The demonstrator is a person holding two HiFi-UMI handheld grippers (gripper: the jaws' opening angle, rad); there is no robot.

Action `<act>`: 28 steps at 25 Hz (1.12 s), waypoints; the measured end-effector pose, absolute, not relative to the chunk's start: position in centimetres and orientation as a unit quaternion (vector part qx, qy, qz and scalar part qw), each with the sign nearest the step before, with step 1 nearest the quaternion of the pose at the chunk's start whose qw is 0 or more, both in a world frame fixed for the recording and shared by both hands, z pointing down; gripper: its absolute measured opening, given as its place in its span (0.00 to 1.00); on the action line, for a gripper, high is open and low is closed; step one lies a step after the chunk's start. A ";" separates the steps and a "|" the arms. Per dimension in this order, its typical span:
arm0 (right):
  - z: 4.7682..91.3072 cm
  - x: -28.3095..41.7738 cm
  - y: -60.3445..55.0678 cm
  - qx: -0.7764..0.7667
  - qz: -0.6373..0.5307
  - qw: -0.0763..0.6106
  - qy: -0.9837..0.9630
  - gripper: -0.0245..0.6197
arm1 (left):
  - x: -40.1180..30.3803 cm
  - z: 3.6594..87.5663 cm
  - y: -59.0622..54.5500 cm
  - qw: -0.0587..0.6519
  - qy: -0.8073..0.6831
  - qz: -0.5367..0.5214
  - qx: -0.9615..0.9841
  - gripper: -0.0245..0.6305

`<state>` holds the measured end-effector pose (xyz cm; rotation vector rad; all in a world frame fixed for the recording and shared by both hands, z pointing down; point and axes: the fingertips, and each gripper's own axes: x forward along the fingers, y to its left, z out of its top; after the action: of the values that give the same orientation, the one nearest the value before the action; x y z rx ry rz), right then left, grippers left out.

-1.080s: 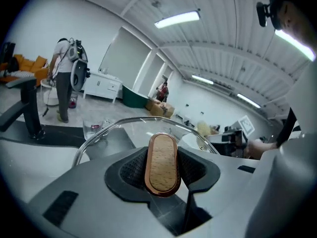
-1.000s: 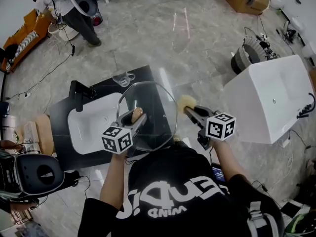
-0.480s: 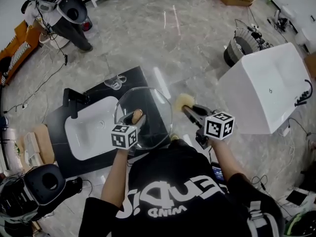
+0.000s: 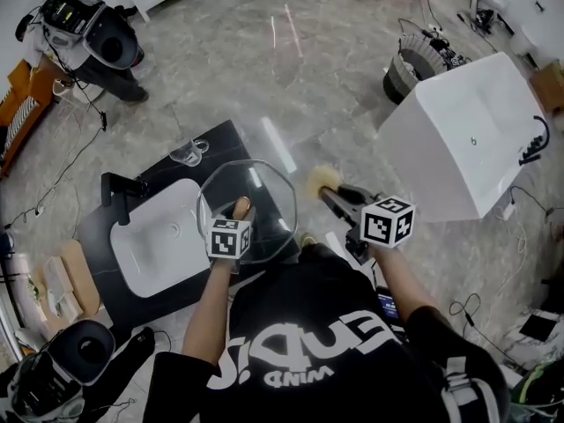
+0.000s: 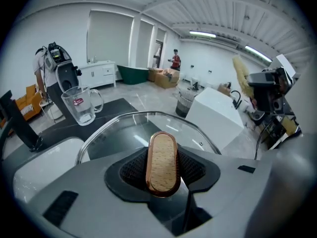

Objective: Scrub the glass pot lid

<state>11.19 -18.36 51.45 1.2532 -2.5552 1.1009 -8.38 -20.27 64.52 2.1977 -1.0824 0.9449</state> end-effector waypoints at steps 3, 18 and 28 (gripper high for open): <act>51.4 11.4 -18.2 0.413 0.361 0.046 -0.835 0.11 | -8.3 65.3 -20.2 0.258 -0.397 0.361 0.804 0.31; 50.9 10.7 -18.8 0.394 0.353 0.064 -0.846 0.11 | -8.5 65.4 -20.7 0.247 -0.416 0.371 0.793 0.36; 50.0 8.2 -20.1 0.354 0.329 0.094 -0.871 0.11 | -10.5 61.7 -20.0 0.253 -0.438 0.310 0.805 0.42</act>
<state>8.22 -20.09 50.02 1.0490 -2.5833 0.9754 -10.49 -19.97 61.75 2.1875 -1.1894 0.8436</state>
